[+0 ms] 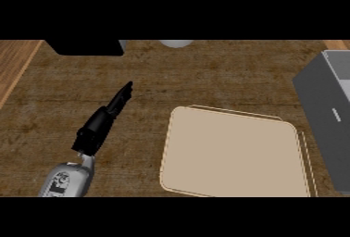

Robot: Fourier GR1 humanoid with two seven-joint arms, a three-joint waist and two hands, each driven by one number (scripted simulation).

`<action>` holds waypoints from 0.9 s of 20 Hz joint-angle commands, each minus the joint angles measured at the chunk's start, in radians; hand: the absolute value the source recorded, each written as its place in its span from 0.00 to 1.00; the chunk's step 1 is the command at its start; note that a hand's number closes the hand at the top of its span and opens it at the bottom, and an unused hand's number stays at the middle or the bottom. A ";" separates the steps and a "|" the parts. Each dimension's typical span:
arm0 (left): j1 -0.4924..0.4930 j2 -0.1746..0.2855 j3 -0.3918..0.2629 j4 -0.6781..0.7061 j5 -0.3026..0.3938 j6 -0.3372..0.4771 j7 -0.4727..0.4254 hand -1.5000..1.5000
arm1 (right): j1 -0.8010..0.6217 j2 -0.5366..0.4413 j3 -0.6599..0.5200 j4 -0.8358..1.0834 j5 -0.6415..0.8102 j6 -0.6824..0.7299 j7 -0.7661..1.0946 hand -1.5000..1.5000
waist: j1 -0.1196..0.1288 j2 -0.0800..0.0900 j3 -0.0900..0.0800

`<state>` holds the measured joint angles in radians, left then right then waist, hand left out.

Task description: Pick the croissant from the tray and place it in the cardboard box

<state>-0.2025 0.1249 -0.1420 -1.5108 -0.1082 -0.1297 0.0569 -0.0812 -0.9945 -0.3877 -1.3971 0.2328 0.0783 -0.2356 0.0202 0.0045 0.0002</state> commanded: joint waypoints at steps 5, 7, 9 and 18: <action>-0.036 -0.006 0.018 -0.021 -0.002 -0.011 0.051 0.50 | -0.192 0.091 0.156 0.334 0.177 -0.064 -0.116 1.00 | -0.001 0.000 0.001; -0.048 -0.007 0.035 0.036 0.015 -0.025 0.000 0.50 | -0.255 0.107 0.146 0.396 0.138 -0.008 -0.044 1.00 | -0.002 0.001 0.000; 0.001 -0.011 0.016 0.009 -0.009 -0.006 -0.004 0.50 | -0.275 0.134 0.132 0.469 0.095 0.036 -0.034 0.00 | 0.006 0.001 0.001; -0.002 -0.024 0.017 -0.034 -0.004 -0.012 0.040 0.50 | -0.403 0.172 0.044 0.763 0.018 0.103 -0.280 0.00 | -0.003 0.000 0.002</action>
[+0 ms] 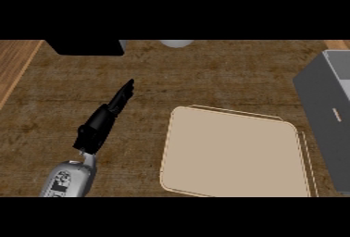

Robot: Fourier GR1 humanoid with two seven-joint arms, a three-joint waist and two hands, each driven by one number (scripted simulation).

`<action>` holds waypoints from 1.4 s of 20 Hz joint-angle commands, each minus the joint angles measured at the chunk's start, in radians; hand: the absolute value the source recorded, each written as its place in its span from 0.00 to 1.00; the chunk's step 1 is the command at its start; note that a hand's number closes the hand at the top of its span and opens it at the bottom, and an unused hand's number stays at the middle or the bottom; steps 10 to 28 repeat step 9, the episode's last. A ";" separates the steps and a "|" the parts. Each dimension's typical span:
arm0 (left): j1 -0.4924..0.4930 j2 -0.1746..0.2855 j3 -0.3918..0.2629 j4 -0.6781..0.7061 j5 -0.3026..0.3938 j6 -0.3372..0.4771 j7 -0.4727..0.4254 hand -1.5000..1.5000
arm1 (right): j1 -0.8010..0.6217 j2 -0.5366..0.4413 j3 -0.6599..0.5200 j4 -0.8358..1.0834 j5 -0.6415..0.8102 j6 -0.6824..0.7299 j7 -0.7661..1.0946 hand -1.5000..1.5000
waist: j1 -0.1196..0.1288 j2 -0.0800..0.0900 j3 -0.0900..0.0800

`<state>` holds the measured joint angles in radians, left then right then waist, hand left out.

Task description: Pick the croissant from the tray and place it in the cardboard box

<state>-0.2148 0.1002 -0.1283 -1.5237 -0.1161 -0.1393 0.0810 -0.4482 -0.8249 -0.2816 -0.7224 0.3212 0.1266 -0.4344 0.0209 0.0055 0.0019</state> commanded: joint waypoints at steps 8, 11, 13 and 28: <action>0.023 0.009 0.005 0.005 0.010 -0.025 -0.031 0.50 | -0.119 -0.055 -0.327 0.241 -0.346 0.200 -0.066 0.00 | -0.009 0.001 0.001; 0.034 0.016 0.018 -0.029 0.028 -0.030 0.007 0.50 | -0.060 -0.100 -0.342 0.283 -0.346 0.244 -0.133 0.00 | -0.009 0.001 0.002; 0.034 0.016 0.018 -0.029 0.028 -0.030 0.007 0.50 | -0.060 -0.100 -0.342 0.283 -0.346 0.244 -0.133 0.00 | -0.009 0.001 0.002; 0.034 0.016 0.018 -0.029 0.028 -0.030 0.007 0.50 | -0.060 -0.100 -0.342 0.283 -0.346 0.244 -0.133 0.00 | -0.009 0.001 0.002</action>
